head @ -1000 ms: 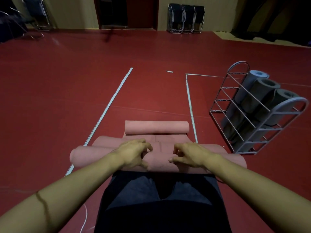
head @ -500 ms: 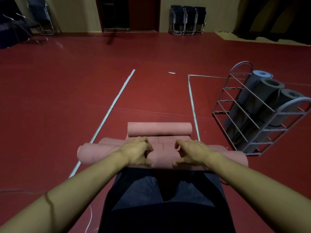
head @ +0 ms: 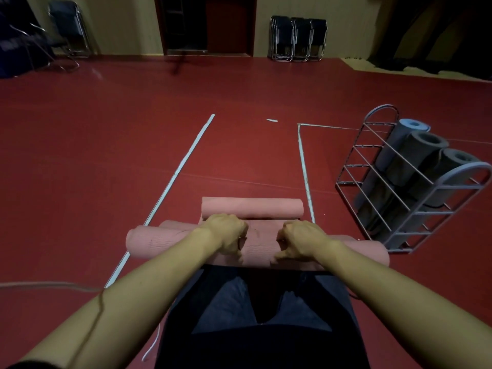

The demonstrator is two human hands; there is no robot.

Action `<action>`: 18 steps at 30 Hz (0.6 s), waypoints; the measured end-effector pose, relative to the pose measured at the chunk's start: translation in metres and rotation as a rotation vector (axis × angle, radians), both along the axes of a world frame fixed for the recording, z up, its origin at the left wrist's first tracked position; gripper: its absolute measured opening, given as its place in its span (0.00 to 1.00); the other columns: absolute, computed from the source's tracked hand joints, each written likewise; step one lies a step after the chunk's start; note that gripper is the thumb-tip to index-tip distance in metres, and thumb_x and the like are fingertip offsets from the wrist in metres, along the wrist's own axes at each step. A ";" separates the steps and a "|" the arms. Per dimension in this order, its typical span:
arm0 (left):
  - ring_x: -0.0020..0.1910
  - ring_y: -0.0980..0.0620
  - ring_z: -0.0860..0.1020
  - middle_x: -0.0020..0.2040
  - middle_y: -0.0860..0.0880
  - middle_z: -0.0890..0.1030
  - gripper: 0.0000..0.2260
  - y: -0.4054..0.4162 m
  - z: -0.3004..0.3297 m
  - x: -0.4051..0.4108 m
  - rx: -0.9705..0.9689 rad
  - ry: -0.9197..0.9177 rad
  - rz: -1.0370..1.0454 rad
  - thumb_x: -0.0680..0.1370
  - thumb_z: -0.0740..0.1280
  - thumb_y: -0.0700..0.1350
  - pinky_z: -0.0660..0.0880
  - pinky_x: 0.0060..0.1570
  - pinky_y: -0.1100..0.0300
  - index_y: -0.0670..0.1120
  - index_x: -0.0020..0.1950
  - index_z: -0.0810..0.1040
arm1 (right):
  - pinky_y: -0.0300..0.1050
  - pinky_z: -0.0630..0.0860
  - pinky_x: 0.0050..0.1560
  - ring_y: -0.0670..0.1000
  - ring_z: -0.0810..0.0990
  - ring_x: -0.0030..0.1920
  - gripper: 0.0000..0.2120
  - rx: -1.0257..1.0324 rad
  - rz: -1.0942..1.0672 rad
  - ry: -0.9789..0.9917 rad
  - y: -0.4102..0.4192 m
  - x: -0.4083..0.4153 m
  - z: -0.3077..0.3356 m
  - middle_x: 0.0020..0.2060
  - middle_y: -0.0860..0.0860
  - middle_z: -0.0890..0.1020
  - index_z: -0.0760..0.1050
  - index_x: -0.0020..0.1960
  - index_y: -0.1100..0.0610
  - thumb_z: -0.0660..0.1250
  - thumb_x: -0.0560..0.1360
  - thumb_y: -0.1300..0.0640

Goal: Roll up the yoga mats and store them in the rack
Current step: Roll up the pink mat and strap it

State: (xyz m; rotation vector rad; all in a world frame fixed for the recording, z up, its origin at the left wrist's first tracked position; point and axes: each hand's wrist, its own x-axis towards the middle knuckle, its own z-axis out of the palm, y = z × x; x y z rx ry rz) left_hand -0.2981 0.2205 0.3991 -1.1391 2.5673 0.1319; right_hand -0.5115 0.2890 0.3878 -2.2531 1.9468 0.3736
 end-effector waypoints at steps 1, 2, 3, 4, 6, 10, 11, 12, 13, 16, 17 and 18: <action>0.62 0.42 0.79 0.64 0.47 0.80 0.28 0.000 0.000 0.000 -0.003 0.000 0.005 0.70 0.78 0.61 0.75 0.53 0.52 0.51 0.65 0.78 | 0.51 0.79 0.55 0.57 0.82 0.56 0.32 -0.001 -0.003 0.002 -0.002 0.000 0.001 0.56 0.51 0.83 0.81 0.61 0.51 0.71 0.69 0.28; 0.62 0.42 0.79 0.64 0.46 0.80 0.29 0.000 0.000 0.000 -0.012 0.004 0.011 0.70 0.78 0.62 0.75 0.54 0.51 0.50 0.65 0.77 | 0.52 0.79 0.56 0.57 0.82 0.56 0.33 0.001 -0.015 -0.007 -0.004 0.000 0.003 0.56 0.51 0.84 0.80 0.62 0.51 0.72 0.68 0.28; 0.62 0.41 0.79 0.65 0.46 0.80 0.31 0.001 0.000 0.000 -0.022 0.006 0.017 0.69 0.78 0.63 0.74 0.55 0.51 0.49 0.66 0.76 | 0.53 0.80 0.56 0.57 0.82 0.56 0.35 0.005 -0.036 -0.025 -0.006 0.000 0.004 0.56 0.51 0.84 0.78 0.64 0.52 0.73 0.68 0.29; 0.63 0.41 0.78 0.65 0.45 0.80 0.34 0.001 -0.001 0.000 -0.033 0.005 0.022 0.67 0.79 0.64 0.74 0.55 0.50 0.49 0.67 0.74 | 0.54 0.79 0.57 0.57 0.82 0.56 0.36 0.010 -0.052 -0.043 -0.008 0.000 0.005 0.57 0.51 0.84 0.77 0.65 0.53 0.73 0.68 0.29; 0.63 0.41 0.78 0.65 0.45 0.79 0.36 0.001 -0.004 -0.001 -0.040 0.012 0.038 0.66 0.79 0.65 0.74 0.56 0.49 0.49 0.67 0.72 | 0.54 0.79 0.57 0.58 0.82 0.57 0.35 0.021 -0.070 -0.056 -0.010 -0.001 0.006 0.58 0.52 0.84 0.75 0.63 0.54 0.74 0.68 0.30; 0.61 0.43 0.79 0.63 0.48 0.81 0.30 -0.009 -0.009 0.003 0.056 0.073 0.085 0.70 0.77 0.62 0.72 0.52 0.53 0.52 0.66 0.73 | 0.53 0.77 0.57 0.60 0.80 0.59 0.31 0.033 -0.068 -0.040 -0.013 -0.004 0.005 0.60 0.55 0.82 0.74 0.63 0.55 0.71 0.73 0.32; 0.61 0.44 0.79 0.62 0.49 0.81 0.29 -0.011 -0.010 0.004 0.087 0.088 0.093 0.71 0.77 0.61 0.72 0.52 0.54 0.52 0.66 0.74 | 0.52 0.77 0.56 0.60 0.80 0.59 0.30 0.037 -0.068 -0.039 -0.013 -0.004 0.005 0.60 0.56 0.82 0.75 0.63 0.55 0.70 0.74 0.32; 0.61 0.45 0.79 0.62 0.50 0.82 0.28 -0.012 -0.011 0.006 0.113 0.100 0.101 0.71 0.77 0.61 0.73 0.52 0.54 0.53 0.67 0.74 | 0.52 0.77 0.55 0.60 0.80 0.58 0.29 0.040 -0.065 -0.042 -0.013 -0.005 0.004 0.60 0.56 0.82 0.75 0.62 0.55 0.69 0.75 0.33; 0.60 0.45 0.79 0.62 0.51 0.82 0.28 -0.013 -0.012 0.007 0.131 0.110 0.105 0.72 0.76 0.61 0.74 0.54 0.54 0.52 0.67 0.75 | 0.51 0.77 0.54 0.60 0.80 0.57 0.27 0.042 -0.061 -0.050 -0.014 -0.005 0.003 0.59 0.55 0.82 0.76 0.60 0.55 0.69 0.75 0.33; 0.60 0.46 0.77 0.62 0.49 0.79 0.25 -0.011 -0.013 0.009 0.138 0.175 0.101 0.72 0.77 0.58 0.77 0.56 0.53 0.49 0.65 0.78 | 0.50 0.78 0.53 0.56 0.80 0.57 0.28 0.031 -0.060 -0.099 -0.013 -0.006 0.001 0.57 0.52 0.82 0.79 0.60 0.54 0.71 0.72 0.33; 0.60 0.47 0.76 0.61 0.49 0.77 0.24 -0.010 -0.014 0.009 0.124 0.201 0.090 0.72 0.77 0.58 0.76 0.56 0.52 0.49 0.63 0.79 | 0.50 0.78 0.53 0.55 0.80 0.56 0.29 0.017 -0.056 -0.108 -0.012 -0.007 0.000 0.56 0.51 0.82 0.79 0.60 0.53 0.73 0.71 0.32; 0.60 0.46 0.76 0.60 0.48 0.76 0.22 -0.008 -0.016 0.010 0.106 0.216 0.080 0.72 0.77 0.58 0.77 0.55 0.52 0.48 0.61 0.81 | 0.51 0.78 0.53 0.54 0.80 0.56 0.30 0.002 -0.048 -0.106 -0.012 -0.007 -0.002 0.56 0.50 0.80 0.80 0.59 0.53 0.74 0.69 0.31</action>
